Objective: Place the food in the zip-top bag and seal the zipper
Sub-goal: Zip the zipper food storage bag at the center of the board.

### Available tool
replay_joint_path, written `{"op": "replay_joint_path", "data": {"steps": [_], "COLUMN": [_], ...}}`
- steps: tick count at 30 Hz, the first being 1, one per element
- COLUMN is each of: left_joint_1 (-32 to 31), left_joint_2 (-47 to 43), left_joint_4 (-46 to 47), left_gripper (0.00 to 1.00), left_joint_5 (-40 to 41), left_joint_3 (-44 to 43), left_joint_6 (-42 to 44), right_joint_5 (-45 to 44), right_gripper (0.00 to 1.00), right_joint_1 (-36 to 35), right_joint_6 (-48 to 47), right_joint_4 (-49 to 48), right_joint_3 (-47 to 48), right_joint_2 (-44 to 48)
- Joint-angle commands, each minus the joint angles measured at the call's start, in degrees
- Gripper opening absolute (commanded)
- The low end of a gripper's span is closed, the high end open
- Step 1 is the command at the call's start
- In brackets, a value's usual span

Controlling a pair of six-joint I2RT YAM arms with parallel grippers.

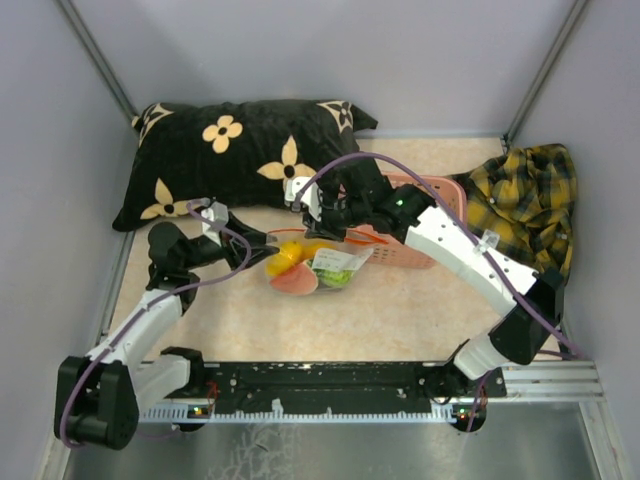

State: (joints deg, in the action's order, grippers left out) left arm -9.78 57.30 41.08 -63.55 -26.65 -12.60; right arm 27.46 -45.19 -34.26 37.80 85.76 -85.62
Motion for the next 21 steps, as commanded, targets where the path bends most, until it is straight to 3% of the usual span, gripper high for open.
{"op": "replay_joint_path", "data": {"steps": [1, 6, 14, 18, 21], "left_joint_1": [-1.2, -1.4, -4.0, -5.5, -5.5], "left_joint_2": [2.3, 4.1, 9.1, 9.7, 8.7], "left_joint_4": [0.3, -0.6, -4.2, -6.7, -7.2], "left_gripper": [0.42, 0.49, 0.50, 0.34, 0.13], "left_joint_5": [-3.1, -3.1, -3.5, -3.4, -2.8], "left_joint_3": [-3.7, -6.7, -11.5, -13.2, -12.6], "left_joint_6": [0.8, 1.7, 5.0, 6.9, 7.2], "right_joint_5": [2.1, 3.6, 5.2, 4.8, 3.3], "right_gripper": [0.00, 0.00, 0.00, 0.00, 0.00], "right_joint_1": [0.2, 0.2, -0.5, -0.6, -0.6], "right_joint_6": [0.9, 1.0, 1.7, 1.6, 1.6], "right_joint_4": [-2.8, -3.1, -4.2, -3.7, -3.1], "right_joint_3": [1.0, 0.9, 1.0, 1.2, 0.3], "right_joint_2": [2.9, 2.3, 1.6, 1.3, 1.9]}}
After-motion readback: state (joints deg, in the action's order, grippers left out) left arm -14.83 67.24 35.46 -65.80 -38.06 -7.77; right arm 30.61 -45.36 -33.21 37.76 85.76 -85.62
